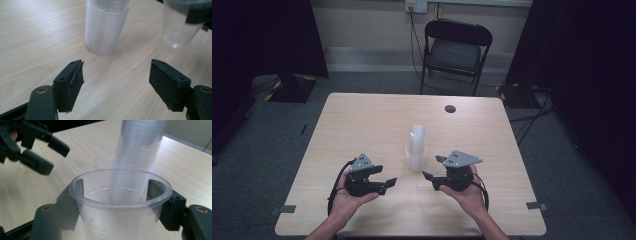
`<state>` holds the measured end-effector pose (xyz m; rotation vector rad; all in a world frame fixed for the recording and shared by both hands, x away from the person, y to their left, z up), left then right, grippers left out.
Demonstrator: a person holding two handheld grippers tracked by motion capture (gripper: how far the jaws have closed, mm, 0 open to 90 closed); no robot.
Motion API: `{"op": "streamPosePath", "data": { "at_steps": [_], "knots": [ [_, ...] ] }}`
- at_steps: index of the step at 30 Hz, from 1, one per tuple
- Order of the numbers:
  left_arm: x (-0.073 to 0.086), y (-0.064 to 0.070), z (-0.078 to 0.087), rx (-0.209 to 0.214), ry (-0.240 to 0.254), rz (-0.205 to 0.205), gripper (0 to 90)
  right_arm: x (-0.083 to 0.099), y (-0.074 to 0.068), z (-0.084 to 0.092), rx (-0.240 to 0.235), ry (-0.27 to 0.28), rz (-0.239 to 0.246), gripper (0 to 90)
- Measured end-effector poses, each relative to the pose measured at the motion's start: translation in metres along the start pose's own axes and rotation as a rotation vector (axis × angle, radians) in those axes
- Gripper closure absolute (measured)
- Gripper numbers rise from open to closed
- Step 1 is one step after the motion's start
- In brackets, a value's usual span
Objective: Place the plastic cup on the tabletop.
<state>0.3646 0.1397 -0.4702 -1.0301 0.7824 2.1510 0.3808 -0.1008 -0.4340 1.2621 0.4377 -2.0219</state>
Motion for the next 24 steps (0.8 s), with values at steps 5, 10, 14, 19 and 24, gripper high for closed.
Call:
{"op": "streamPosePath", "data": {
  "at_steps": [5,10,14,19,24],
  "knots": [
    [0.005,-0.002,-0.001,0.000,0.005,-0.015,25.6,-0.001,0.013,0.004,0.039,0.019,-0.047,30.2],
    [0.008,-0.003,0.001,-0.031,-0.007,-0.036,23.8,-0.006,0.028,0.006,0.087,0.024,-0.065,29.6],
    [0.011,-0.007,0.003,-0.035,-0.013,-0.030,22.7,-0.010,0.041,0.006,0.114,0.047,-0.084,29.5],
    [0.013,-0.009,0.004,-0.044,-0.011,0.021,18.7,-0.011,0.058,0.001,0.156,0.056,-0.120,29.4],
    [0.013,-0.010,0.005,-0.036,0.017,0.018,25.6,-0.007,0.072,-0.009,0.179,0.053,-0.158,29.3]
  ]
}}
Point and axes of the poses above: each handheld gripper's, and its own axes: z roughly backward along the jaws, x roughly out of its underside, y roughly to its right, the point moved 5 cm from there along -z, roughly forward along the jaws, and after that the axes turned 6 degrees about x, right-handed, at the moved point
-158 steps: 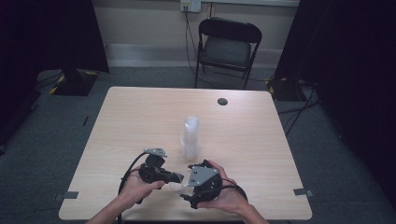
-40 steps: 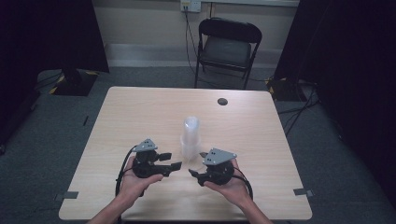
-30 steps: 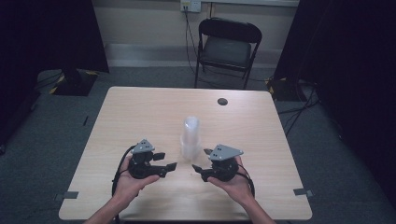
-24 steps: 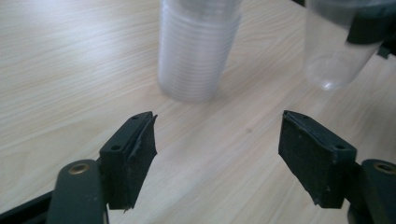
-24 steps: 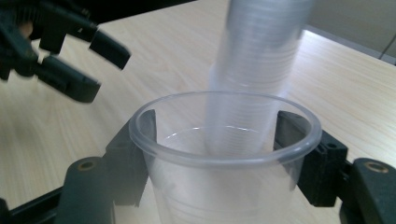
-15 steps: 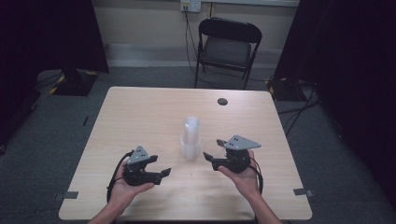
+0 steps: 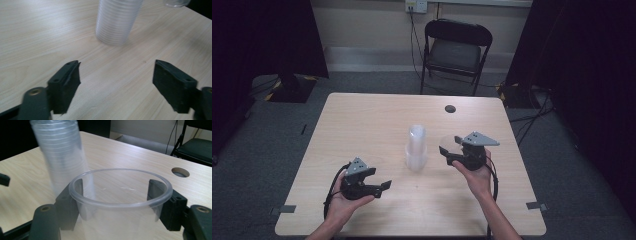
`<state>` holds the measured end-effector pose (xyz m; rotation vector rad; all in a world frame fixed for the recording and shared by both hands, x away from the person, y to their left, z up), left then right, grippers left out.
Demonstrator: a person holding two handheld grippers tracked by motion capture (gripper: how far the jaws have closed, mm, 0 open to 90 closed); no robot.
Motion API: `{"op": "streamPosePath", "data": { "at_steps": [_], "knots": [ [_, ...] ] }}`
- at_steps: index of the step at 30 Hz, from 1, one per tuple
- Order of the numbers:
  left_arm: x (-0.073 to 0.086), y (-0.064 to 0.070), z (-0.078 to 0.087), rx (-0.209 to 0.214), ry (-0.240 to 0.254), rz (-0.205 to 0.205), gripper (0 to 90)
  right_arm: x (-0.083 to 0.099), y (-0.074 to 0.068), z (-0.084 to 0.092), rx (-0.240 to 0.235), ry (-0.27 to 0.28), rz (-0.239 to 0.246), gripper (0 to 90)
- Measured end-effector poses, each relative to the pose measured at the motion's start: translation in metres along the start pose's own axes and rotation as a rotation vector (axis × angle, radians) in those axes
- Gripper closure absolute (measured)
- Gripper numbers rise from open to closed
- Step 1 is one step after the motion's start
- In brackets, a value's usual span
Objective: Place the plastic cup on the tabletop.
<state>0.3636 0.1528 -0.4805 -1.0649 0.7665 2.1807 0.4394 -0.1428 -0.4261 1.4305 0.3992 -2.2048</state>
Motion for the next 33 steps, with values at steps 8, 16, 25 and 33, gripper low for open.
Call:
{"op": "streamPosePath", "data": {
  "at_steps": [8,16,25,33],
  "knots": [
    [0.002,0.002,0.001,0.019,-0.032,-0.031,47.7,0.001,0.019,-0.020,0.052,-0.013,-0.027,29.3],
    [-0.003,0.007,0.003,0.062,0.011,-0.062,52.8,0.002,0.027,-0.042,0.065,-0.021,-0.039,28.9],
    [0.002,0.003,0.000,0.016,-0.056,-0.036,37.3,-0.002,0.036,-0.069,0.085,-0.019,-0.072,28.4],
    [0.002,0.001,0.002,0.008,-0.049,-0.029,29.0,0.005,0.040,-0.089,0.109,-0.040,-0.082,27.4]
  ]
}}
Point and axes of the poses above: each handheld gripper's, and its own axes: z roughly backward along the jaws, x roughly out of its underside, y roughly to its right, the point moved 5 cm from there along -z, roughly forward along the jaws, and after that the axes turned 6 degrees about x, right-handed, at the moved point
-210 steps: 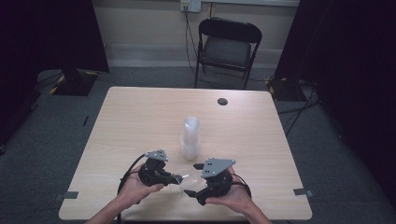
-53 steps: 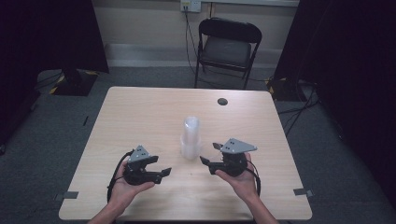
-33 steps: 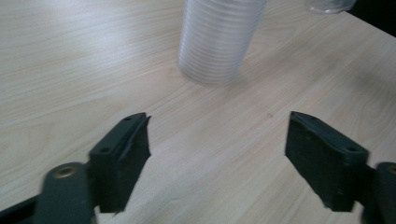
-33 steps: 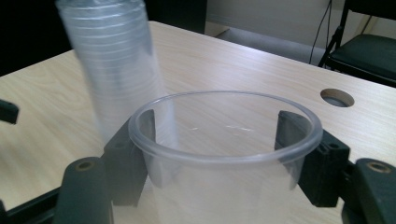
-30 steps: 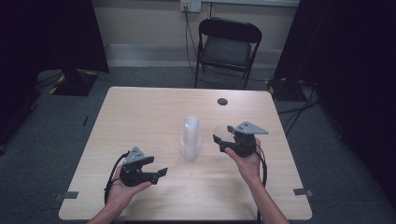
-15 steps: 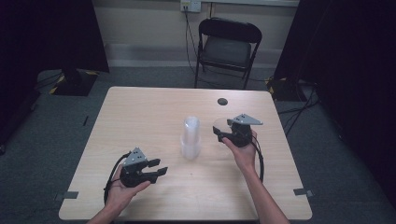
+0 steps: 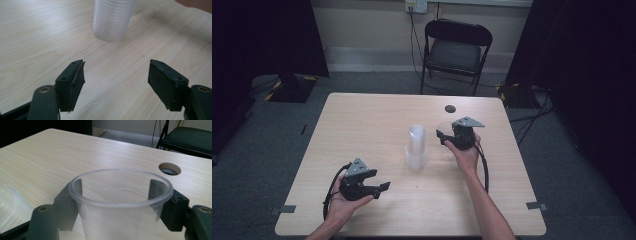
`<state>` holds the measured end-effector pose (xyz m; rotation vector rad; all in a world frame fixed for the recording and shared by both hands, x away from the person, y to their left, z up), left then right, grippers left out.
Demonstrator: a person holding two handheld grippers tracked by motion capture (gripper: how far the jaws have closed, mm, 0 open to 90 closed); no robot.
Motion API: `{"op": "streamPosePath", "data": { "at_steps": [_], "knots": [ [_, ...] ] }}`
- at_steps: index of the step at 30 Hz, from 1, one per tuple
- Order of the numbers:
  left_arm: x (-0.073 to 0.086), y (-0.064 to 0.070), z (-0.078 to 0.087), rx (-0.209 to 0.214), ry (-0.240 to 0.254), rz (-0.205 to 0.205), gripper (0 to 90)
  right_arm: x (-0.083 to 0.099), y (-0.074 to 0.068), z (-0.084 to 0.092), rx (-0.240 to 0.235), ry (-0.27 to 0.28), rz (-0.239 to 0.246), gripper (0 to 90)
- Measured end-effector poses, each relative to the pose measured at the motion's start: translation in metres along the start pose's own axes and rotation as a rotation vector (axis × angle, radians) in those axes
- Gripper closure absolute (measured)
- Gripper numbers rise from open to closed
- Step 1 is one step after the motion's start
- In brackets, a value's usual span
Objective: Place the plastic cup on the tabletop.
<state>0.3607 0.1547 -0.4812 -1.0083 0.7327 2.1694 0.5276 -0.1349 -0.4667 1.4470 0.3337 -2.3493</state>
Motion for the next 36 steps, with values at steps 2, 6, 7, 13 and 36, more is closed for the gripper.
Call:
{"op": "streamPosePath", "data": {
  "at_steps": [2,6,7,13,36],
  "knots": [
    [0.000,0.000,-0.001,-0.001,-0.005,-0.002,28.3,0.001,0.001,-0.004,0.002,-0.001,-0.007,27.1],
    [0.001,0.000,-0.001,0.000,-0.014,-0.008,28.7,0.006,0.006,-0.010,0.009,-0.015,-0.022,26.7],
    [0.001,0.000,-0.001,-0.002,-0.013,-0.006,28.8,0.007,0.007,-0.011,0.011,-0.021,-0.022,26.7],
    [0.002,-0.001,-0.002,-0.005,-0.022,-0.006,28.6,0.014,0.007,-0.012,0.006,-0.031,-0.022,27.0],
    [0.002,-0.006,-0.001,0.004,-0.021,0.008,33.2,0.043,0.012,0.005,-0.010,-0.090,-0.002,26.7]
  ]
}}
Point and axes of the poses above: each handheld gripper's, and its own axes: z roughly backward along the jaws, x roughly out of its underside, y roughly to its right, the point moved 5 cm from there along -z, roughly forward along the jaws, and after that the axes turned 6 degrees about x, right-handed, at the moved point
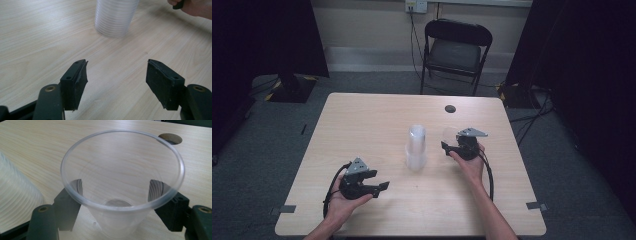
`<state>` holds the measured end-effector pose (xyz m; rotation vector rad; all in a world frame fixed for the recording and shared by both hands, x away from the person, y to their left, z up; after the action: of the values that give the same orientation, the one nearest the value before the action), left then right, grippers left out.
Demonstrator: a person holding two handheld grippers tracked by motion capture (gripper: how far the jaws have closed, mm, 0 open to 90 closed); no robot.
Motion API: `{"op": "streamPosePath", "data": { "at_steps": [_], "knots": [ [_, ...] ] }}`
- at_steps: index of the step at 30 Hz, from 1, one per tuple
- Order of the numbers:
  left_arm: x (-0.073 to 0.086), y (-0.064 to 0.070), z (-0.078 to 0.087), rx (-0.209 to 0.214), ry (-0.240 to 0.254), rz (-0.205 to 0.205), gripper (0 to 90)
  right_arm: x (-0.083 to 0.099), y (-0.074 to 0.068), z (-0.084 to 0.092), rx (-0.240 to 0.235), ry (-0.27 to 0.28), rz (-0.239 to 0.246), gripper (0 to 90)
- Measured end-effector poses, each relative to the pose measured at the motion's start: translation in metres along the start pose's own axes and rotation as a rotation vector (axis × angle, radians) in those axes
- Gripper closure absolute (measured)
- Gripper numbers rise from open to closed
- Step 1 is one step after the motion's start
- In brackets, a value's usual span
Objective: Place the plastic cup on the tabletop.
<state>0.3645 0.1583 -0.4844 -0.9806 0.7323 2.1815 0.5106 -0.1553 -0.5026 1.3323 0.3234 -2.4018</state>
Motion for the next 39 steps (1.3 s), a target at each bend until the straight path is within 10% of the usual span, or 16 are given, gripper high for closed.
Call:
{"op": "streamPosePath", "data": {
  "at_steps": [18,39],
  "knots": [
    [-0.003,-0.013,0.007,-0.033,0.015,0.044,25.1,0.012,0.002,0.017,-0.042,-0.061,-0.068,17.0],
    [-0.002,-0.019,0.011,-0.075,0.003,0.079,29.4,0.027,0.013,0.083,-0.032,-0.089,-0.048,17.9]
  ]
}}
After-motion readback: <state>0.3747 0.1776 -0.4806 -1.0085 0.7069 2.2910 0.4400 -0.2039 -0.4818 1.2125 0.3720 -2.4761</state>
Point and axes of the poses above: each handheld gripper's, and its own axes: z roughly backward along the jaws, x roughly out of its underside, y roughly to its right, the point moved 5 cm from there along -z, roughly forward along the jaws, and after that the axes turned 6 degrees about x, right-handed, at the moved point
